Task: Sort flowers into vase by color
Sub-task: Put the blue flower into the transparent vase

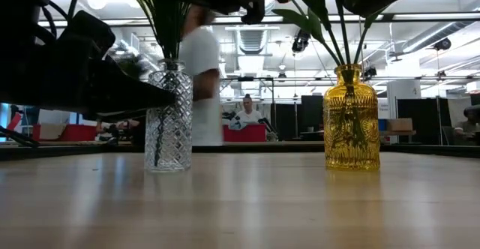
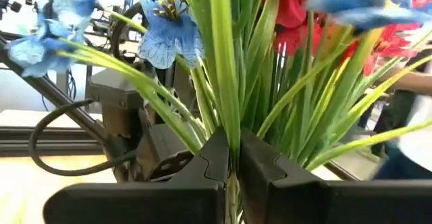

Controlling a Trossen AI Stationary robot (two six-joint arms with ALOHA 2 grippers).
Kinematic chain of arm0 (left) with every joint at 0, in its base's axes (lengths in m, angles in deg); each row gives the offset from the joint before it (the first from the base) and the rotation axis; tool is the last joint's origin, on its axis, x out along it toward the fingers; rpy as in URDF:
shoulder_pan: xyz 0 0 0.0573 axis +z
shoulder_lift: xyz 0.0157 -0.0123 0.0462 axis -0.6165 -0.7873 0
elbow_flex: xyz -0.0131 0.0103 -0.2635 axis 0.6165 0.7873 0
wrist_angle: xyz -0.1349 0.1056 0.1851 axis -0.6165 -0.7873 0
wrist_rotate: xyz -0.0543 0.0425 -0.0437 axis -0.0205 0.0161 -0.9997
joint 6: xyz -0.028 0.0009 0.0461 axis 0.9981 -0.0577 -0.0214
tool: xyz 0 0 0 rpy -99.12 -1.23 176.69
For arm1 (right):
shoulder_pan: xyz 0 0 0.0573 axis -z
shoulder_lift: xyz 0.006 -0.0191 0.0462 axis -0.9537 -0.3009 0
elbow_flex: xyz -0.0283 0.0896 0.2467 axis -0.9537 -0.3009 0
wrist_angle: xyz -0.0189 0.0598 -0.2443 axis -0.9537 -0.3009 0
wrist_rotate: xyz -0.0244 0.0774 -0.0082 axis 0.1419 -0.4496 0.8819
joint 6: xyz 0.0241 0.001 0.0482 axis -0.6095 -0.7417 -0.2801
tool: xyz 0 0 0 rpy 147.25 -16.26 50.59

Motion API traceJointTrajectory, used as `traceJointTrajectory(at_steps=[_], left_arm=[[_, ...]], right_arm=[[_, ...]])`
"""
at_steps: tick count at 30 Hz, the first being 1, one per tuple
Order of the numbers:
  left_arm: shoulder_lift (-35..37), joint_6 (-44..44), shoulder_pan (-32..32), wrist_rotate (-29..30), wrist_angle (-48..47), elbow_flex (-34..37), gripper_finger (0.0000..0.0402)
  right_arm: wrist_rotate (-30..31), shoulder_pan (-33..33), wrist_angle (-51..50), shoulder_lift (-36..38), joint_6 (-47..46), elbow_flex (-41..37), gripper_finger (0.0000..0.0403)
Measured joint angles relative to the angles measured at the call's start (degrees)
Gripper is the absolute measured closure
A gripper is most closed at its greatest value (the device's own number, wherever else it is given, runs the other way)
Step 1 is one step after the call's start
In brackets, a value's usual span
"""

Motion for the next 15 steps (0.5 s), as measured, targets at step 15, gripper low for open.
traceJointTrajectory(at_steps=[15], left_arm=[[-0.09,-0.31,-0.21,-0.04,-0.41,0.11,0.0178]], right_arm=[[2.44,0.09,-1.45,0.13,-3.41,-3.45,0.039]])
